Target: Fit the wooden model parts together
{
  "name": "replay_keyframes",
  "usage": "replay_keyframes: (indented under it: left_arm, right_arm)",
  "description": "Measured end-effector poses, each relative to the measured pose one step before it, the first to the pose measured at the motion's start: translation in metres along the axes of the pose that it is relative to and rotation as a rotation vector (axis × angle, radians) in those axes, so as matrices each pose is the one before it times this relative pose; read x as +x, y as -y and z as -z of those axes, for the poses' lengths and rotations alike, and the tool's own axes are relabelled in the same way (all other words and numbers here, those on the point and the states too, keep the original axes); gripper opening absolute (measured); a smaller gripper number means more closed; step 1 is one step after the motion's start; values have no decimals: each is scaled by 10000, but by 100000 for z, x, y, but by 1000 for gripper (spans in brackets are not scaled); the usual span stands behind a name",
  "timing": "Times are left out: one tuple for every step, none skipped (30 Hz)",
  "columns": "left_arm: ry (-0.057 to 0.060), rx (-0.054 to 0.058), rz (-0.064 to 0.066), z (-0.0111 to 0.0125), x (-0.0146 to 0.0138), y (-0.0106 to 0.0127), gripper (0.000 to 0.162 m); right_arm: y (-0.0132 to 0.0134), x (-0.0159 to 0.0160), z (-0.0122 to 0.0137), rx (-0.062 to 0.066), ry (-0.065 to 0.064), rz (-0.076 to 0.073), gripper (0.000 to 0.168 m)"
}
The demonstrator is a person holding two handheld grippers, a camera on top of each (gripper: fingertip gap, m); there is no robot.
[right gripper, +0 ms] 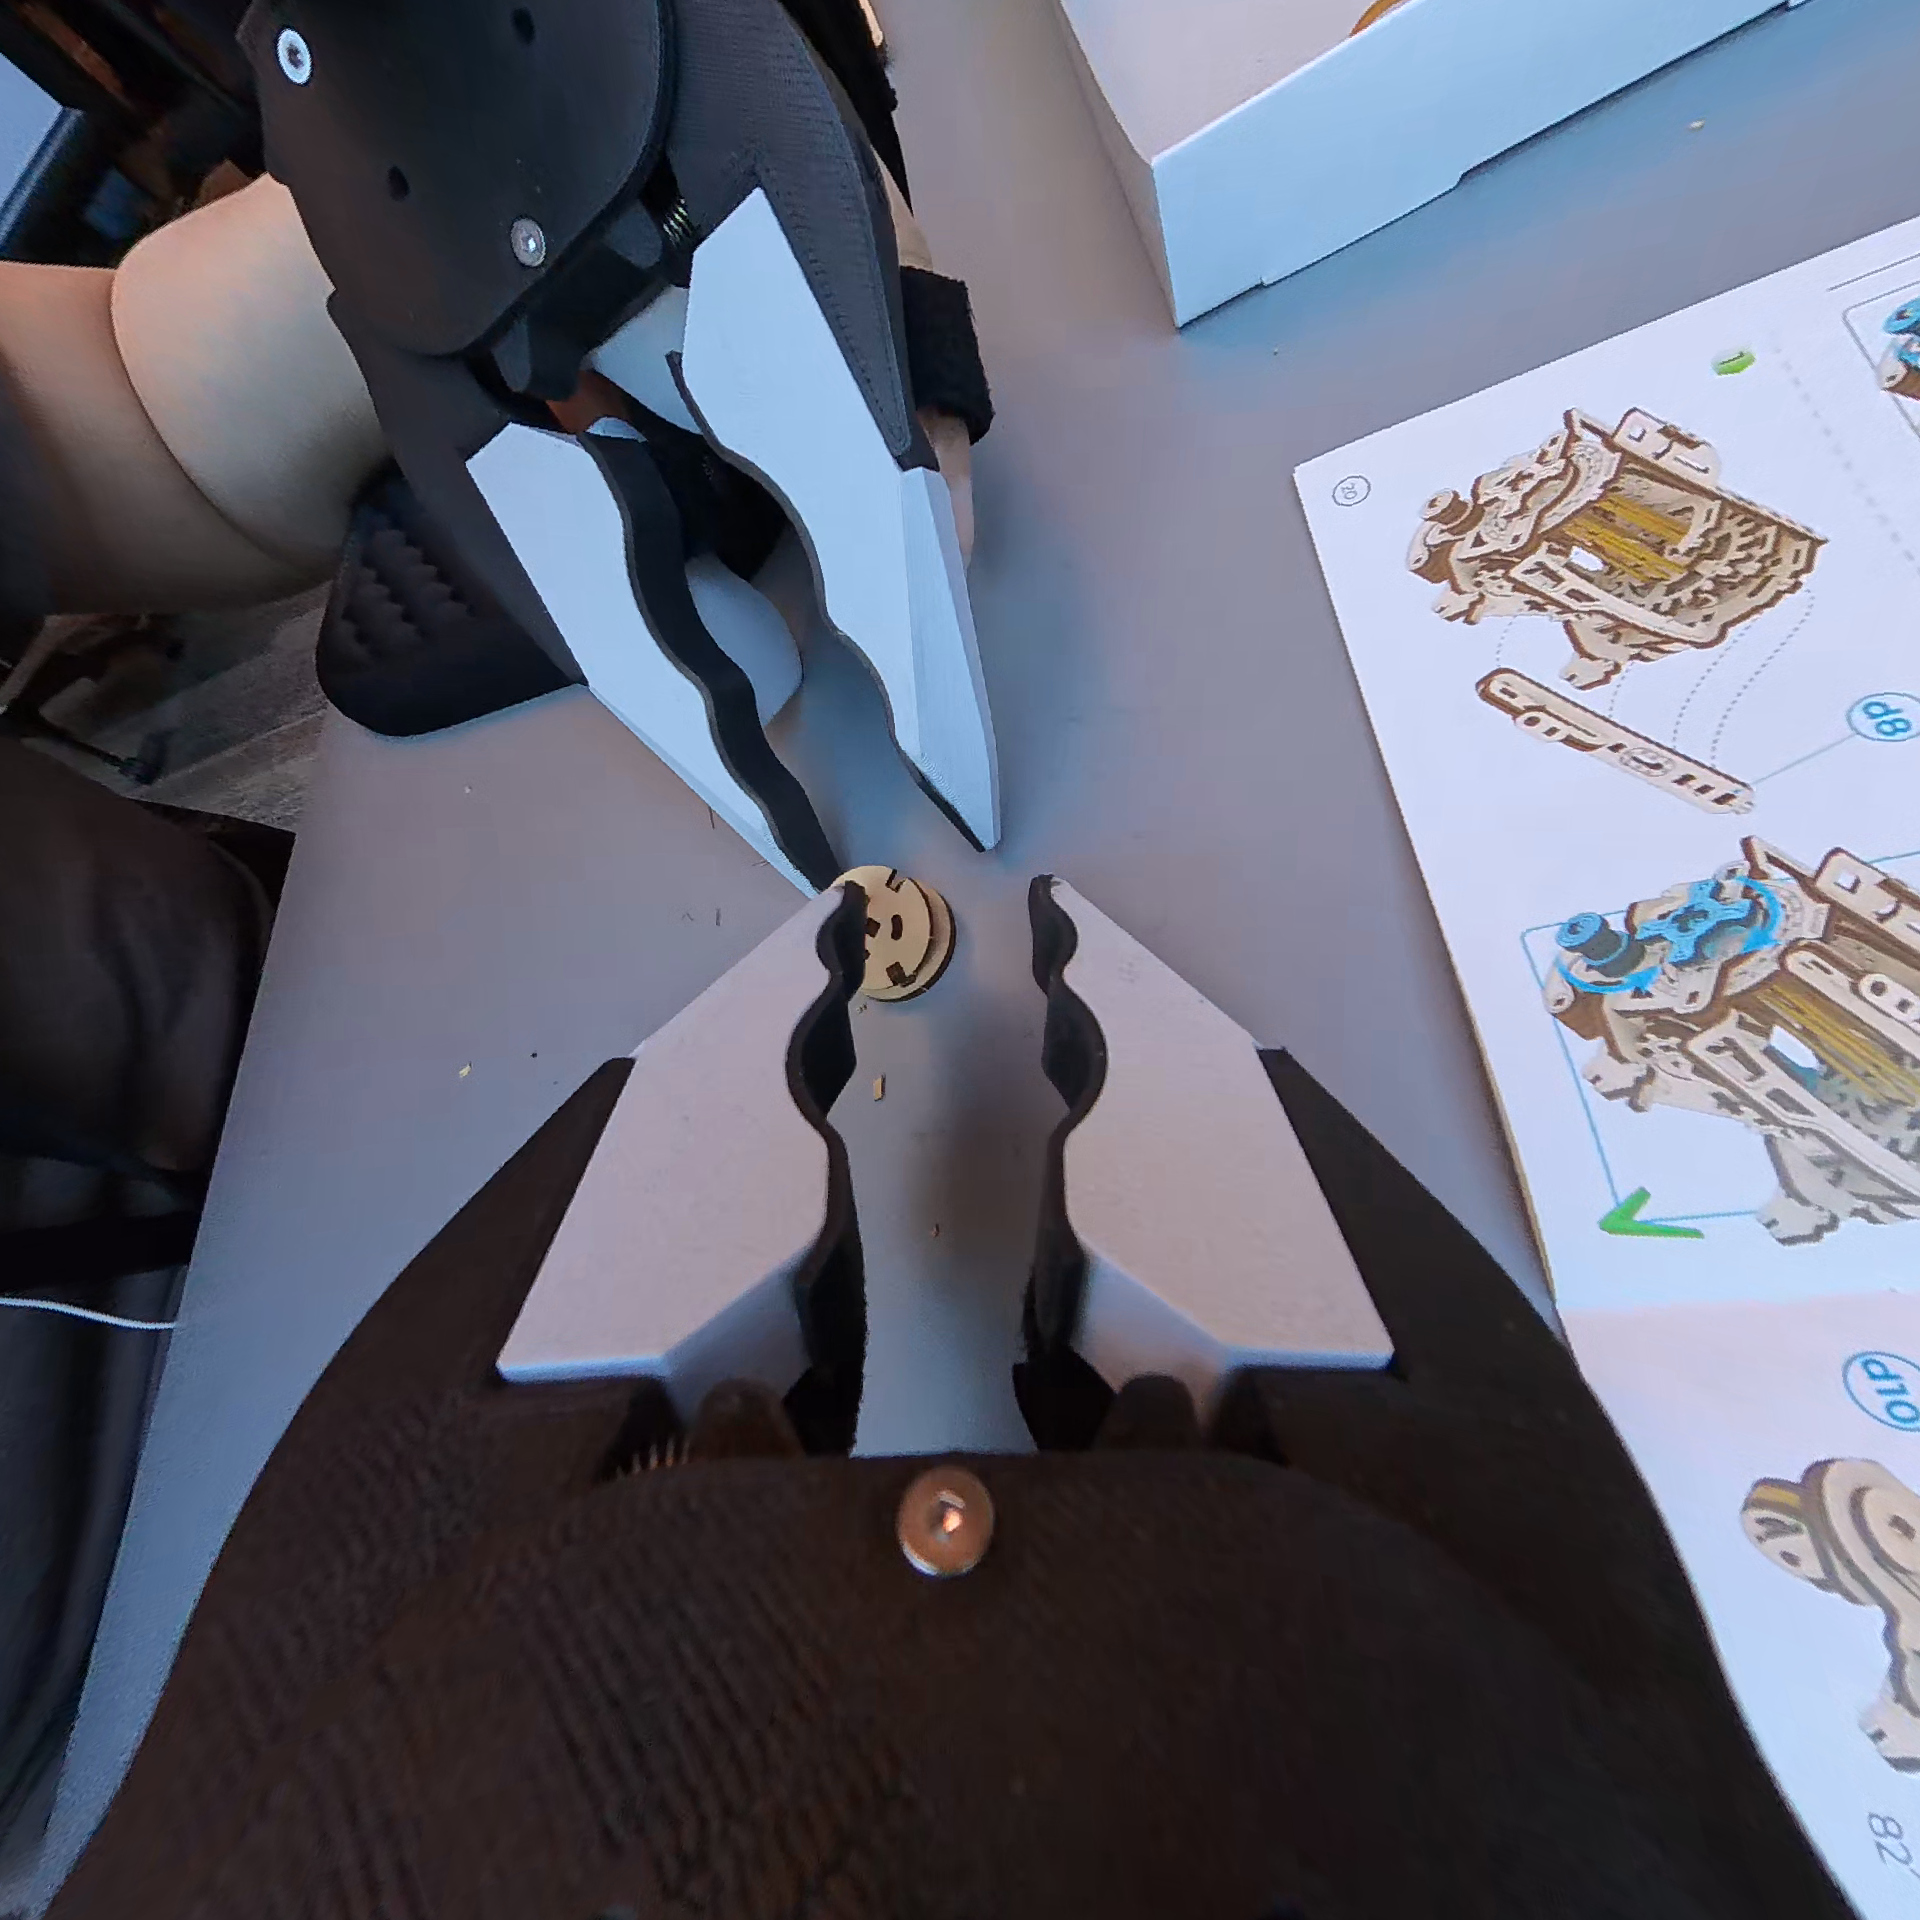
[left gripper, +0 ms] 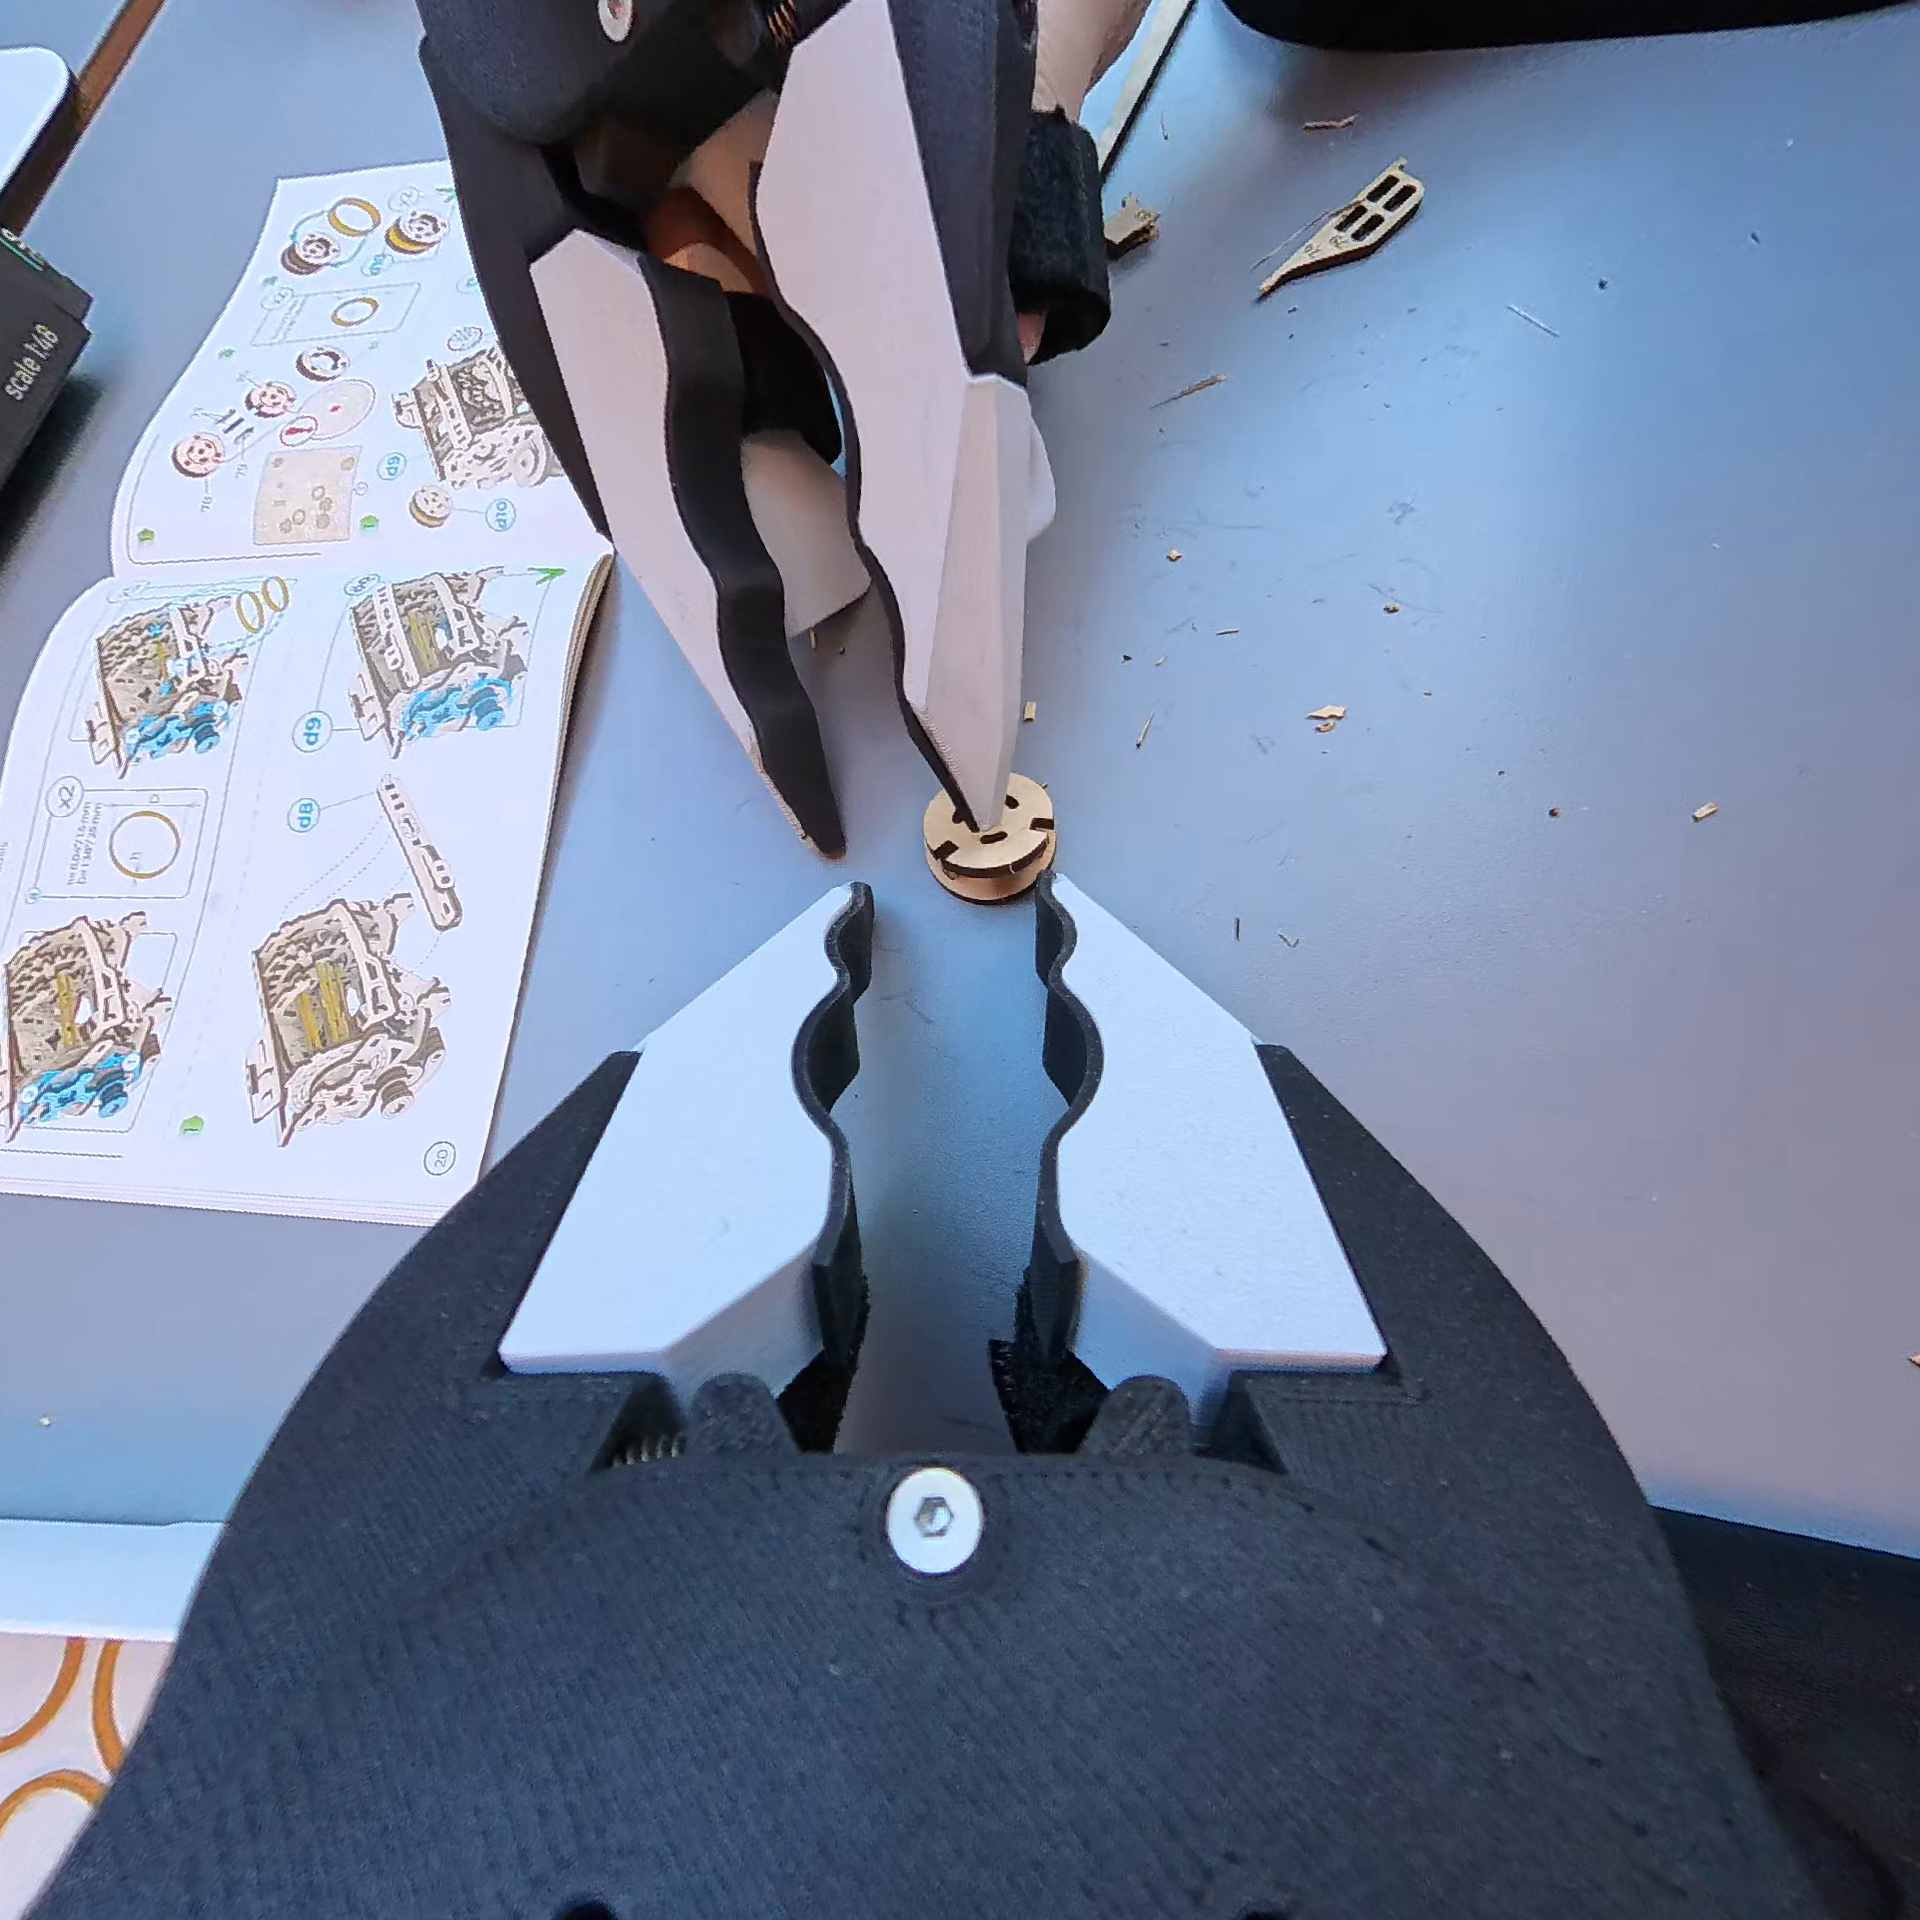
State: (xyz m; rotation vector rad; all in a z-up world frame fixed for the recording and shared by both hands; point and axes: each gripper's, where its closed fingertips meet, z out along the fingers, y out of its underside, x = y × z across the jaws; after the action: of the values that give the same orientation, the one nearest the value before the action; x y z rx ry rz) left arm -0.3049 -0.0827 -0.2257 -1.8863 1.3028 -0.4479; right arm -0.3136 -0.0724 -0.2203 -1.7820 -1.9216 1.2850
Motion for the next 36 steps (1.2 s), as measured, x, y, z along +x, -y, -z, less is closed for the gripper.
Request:
replay_keyframes:
  left_arm:
    - [5,1,-7,4,-2,-1,30]
    - [-1,0,3,-4,-6,1,30]
    - [-4,-1,5,3,-4,-6,30]
    - [-3,0,2,0,5,0,30]
    - [-1,0,2,0,3,0,30]
    - [-2,0,2,3,-9,-5,30]
    - [-1,0,0,0,2,0,30]
    - [1,0,1,0,-1,0,30]
    - [0,0,0,0,0,0,30]
    - [0,0,1,0,1,0,30]
    - [0,-1,3,1,2,-1,30]
    - [-1,0,3,0,3,0,30]
    - [-1,0,4,3,-8,-5,30]
    - [-4,0,4,-4,-2,1,30]
    - [-3,0,1,0,5,0,30]
    - [-1,0,1,-6,4,-8,30]
    - [-2,0,2,0,4,0,30]
    - [-1,0,-1,0,0,0,30]
    - [3,0,-2,0,-6,0,30]
    - [6,1,-5,4,-4,-1,30]
    - [12,1,-10,7,-6,-1,30]
    - [16,2,-10,11,-3,-2,30]
    - [13,2,-2,22,-20,-3,30]
    - [-7,0,13,33,-2,-31,30]
    - [-14,-3,39,42,-33,-39,31]
    - [-27,-6,56,38,-33,-42,31]
    - [-33,2,44,34,-11,-28,31]
    - [-22,23,26,28,3,15,31]
    - [-28,11,2,5,35,17,31]
    - [-36,-14,-24,-19,58,-18,31]
    - [-22,-29,-35,-27,62,-31,30]
    - [-19,1,-33,-6,52,14,29]
    - [-10,2,-20,-7,24,-2,29]
    - [-15,-1,2,-3,14,1,28]
    - [-14,-1,5,-7,5,2,28]
    - [-14,3,-31,-4,33,11,28]
  right_arm:
    - [-17,41,7,-6,-58,72,31]
    - [-42,59,-17,-15,-83,118,30]
    - [-27,17,-6,-8,-79,139,29]
    - [-21,12,-8,-17,-66,93,29]
    - [-21,-7,8,-25,-43,56,29]
    - [-13,2,7,-11,-37,53,29]
    - [-12,22,2,-6,-41,56,29]
    - [4,14,7,5,-50,36,30]
    - [-2,-1,5,-8,-58,39,30]
    - [10,-6,9,1,-65,87,30]
    - [14,6,19,2,-75,104,30]
    - [10,-21,6,-6,-65,73,29]
    - [19,-27,3,-5,-54,70,29]
    - [32,-22,-9,13,-56,73,28]
    - [31,29,-8,27,-80,41,28]
    - [31,10,-10,22,-52,4,28]
    - [8,-13,-1,16,-20,23,27]
    - [1,-2,0,20,-22,22,27]
    - [41,-3,17,33,-12,24,27]
    - [50,20,44,36,-39,125,28]
    - [170,154,163,113,-175,239,30]
    - [331,108,299,212,-185,290,30]
    - [343,-211,402,206,13,278,30]
    - [237,-369,379,147,128,179,30]
    - [52,-257,304,91,94,56,30]
    - [-104,-237,176,50,130,-30,30]
    - [-159,-311,67,53,183,-31,30]
    - [-135,-325,-44,83,170,45,30]
    - [-136,-113,-113,48,12,133,30]
    - [-160,24,-137,-35,-91,250,30]
    - [-172,60,-118,-104,-119,311,30]
    - [-91,-33,-121,-75,-43,276,32]
    - [-24,-149,-144,-34,49,174,33]
    - [-143,-35,-179,-109,-3,108,34]
    - [-245,181,-181,-164,-138,132,34]
    - [-212,53,-139,-153,-74,152,34]
